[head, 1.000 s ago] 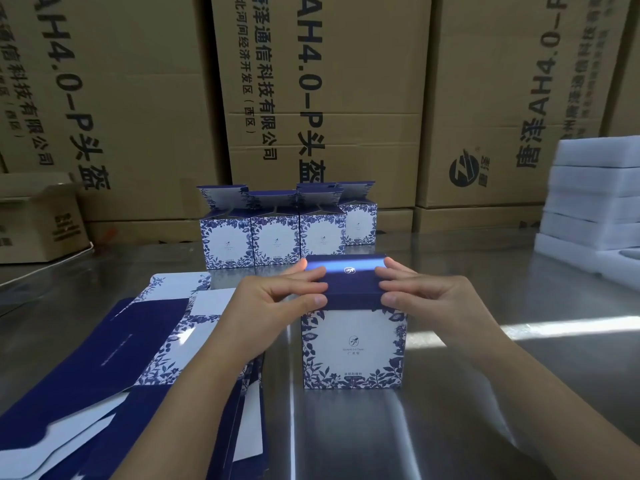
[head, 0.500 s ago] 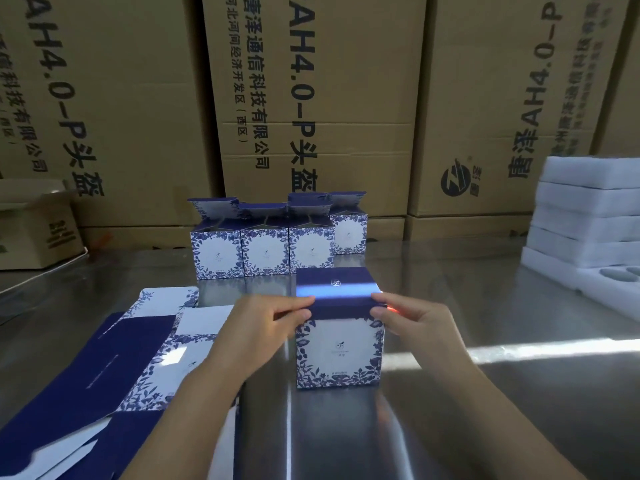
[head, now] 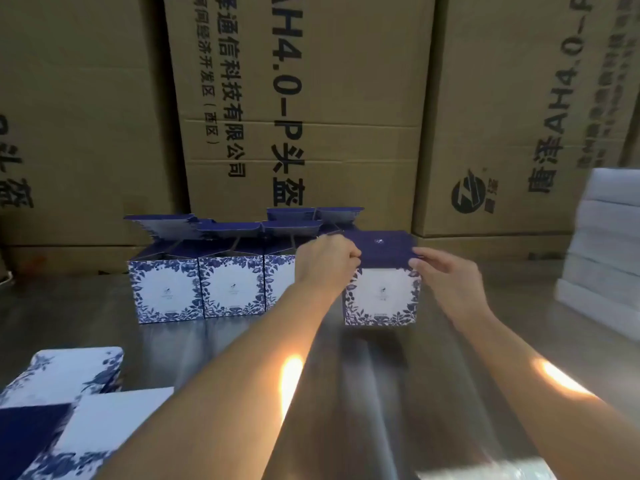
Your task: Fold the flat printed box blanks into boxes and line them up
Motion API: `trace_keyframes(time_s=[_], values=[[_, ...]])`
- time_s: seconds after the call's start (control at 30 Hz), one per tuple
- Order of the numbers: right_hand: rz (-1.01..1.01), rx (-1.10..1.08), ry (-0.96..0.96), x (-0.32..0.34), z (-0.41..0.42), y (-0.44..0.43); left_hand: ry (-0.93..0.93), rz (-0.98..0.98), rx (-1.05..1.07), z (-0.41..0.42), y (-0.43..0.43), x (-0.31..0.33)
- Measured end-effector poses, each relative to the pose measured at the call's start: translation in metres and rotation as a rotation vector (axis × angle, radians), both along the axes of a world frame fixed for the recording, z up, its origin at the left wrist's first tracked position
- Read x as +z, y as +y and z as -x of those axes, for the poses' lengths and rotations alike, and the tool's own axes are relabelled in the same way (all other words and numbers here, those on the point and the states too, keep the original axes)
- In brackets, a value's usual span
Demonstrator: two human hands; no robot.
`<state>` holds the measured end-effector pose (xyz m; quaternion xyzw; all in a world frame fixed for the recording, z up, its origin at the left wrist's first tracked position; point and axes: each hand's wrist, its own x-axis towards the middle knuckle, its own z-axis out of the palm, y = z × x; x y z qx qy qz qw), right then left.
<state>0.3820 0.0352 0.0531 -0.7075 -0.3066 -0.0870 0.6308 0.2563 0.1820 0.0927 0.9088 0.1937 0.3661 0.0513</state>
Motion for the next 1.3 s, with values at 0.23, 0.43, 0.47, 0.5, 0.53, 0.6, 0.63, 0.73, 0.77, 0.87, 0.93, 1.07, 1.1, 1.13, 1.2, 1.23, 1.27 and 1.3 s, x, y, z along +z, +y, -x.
trace_keyframes(time_s=[0.23,0.43,0.47,0.5,0.53,0.6,0.63,0.73,0.77,0.87,0.93,1.07,1.1,1.13,1.2,1.23,1.27,1.3], values=[[0.073,0.011,-0.029,-0.005,-0.055,0.083,0.082,-0.124,0.075,-0.042,0.070,-0.006],[0.088,-0.028,-0.019,-0.035,-0.061,0.110,0.057,-0.134,0.100,-0.049,0.090,-0.038],[0.111,-0.045,-0.033,-0.034,-0.062,0.112,0.069,-0.149,0.106,-0.050,0.090,-0.040],[0.134,-0.064,-0.049,-0.033,-0.062,0.115,0.098,-0.158,0.112,-0.049,0.089,-0.043],[0.153,-0.081,-0.059,-0.032,-0.062,0.116,0.135,-0.155,0.119,-0.048,0.089,-0.045],[0.163,-0.101,-0.064,-0.032,-0.059,0.117,0.182,-0.106,0.119,-0.046,0.089,-0.049],[0.160,-0.106,-0.067,-0.033,-0.058,0.118,0.188,-0.079,0.111,-0.045,0.088,-0.049],[0.152,-0.127,-0.066,-0.038,-0.056,0.117,0.215,-0.067,0.060,-0.045,0.082,-0.049],[0.141,-0.148,-0.072,-0.040,-0.056,0.117,0.212,-0.072,0.045,-0.046,0.080,-0.050],[0.124,-0.182,-0.078,-0.043,-0.056,0.116,0.184,-0.049,-0.003,-0.048,0.080,-0.052],[0.108,-0.176,-0.054,-0.043,-0.057,0.116,0.202,-0.038,-0.025,-0.050,0.084,-0.055],[0.242,-0.225,-0.039,-0.042,-0.057,0.116,0.286,-0.128,-0.005,-0.052,0.087,-0.061],[0.277,-0.234,-0.042,-0.042,-0.058,0.117,0.308,-0.159,0.005,-0.051,0.088,-0.063],[0.319,-0.228,-0.048,-0.040,-0.056,0.116,0.337,-0.179,0.009,-0.049,0.088,-0.064],[0.447,-0.189,-0.064,-0.038,-0.055,0.115,0.406,-0.204,0.028,-0.047,0.089,-0.067],[0.522,-0.145,-0.074,-0.035,-0.053,0.115,0.447,-0.225,0.052,-0.046,0.089,-0.068],[0.609,-0.089,-0.079,-0.031,-0.049,0.112,0.489,-0.243,0.074,-0.044,0.087,-0.067],[0.668,-0.039,-0.091,-0.027,-0.048,0.109,0.516,-0.256,0.093,-0.043,0.085,-0.065]])
